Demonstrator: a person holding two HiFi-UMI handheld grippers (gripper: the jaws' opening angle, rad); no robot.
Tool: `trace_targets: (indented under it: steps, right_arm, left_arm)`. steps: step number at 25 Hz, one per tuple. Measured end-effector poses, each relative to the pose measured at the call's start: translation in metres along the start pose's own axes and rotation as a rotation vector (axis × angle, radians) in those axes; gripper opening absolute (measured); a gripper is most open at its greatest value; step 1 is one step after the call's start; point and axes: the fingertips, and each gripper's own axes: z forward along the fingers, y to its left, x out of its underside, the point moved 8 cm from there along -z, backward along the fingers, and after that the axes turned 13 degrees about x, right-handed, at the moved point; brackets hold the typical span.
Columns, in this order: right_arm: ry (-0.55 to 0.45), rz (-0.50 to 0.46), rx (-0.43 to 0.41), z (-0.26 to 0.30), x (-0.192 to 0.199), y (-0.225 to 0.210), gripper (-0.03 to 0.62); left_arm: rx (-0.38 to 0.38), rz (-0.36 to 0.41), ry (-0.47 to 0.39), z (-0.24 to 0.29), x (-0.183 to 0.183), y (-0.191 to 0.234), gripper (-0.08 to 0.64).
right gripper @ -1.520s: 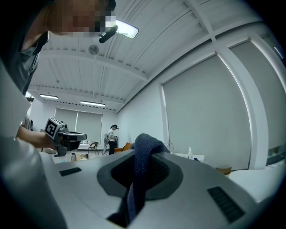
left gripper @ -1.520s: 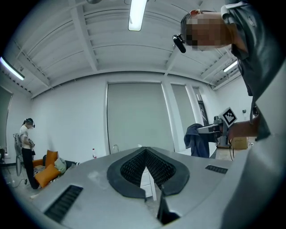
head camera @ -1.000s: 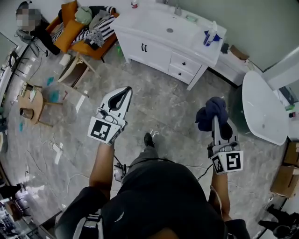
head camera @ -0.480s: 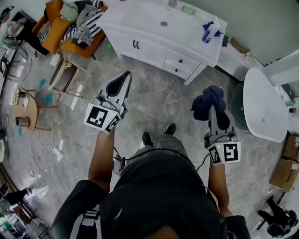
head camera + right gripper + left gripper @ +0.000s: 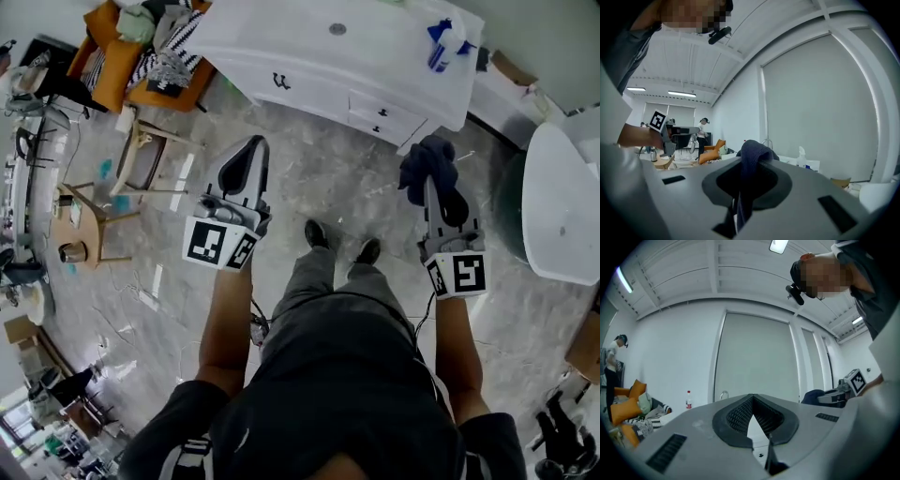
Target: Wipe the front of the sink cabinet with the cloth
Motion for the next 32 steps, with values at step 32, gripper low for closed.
trace_targets:
  steps: [32]
  right_arm:
    - [0.134, -0.088, 0.128, 0.395, 0.427, 0.049, 0.028]
  left_arm:
    - [-0.036, -0.124, 0.101, 0.082, 0.395, 0.133, 0.003]
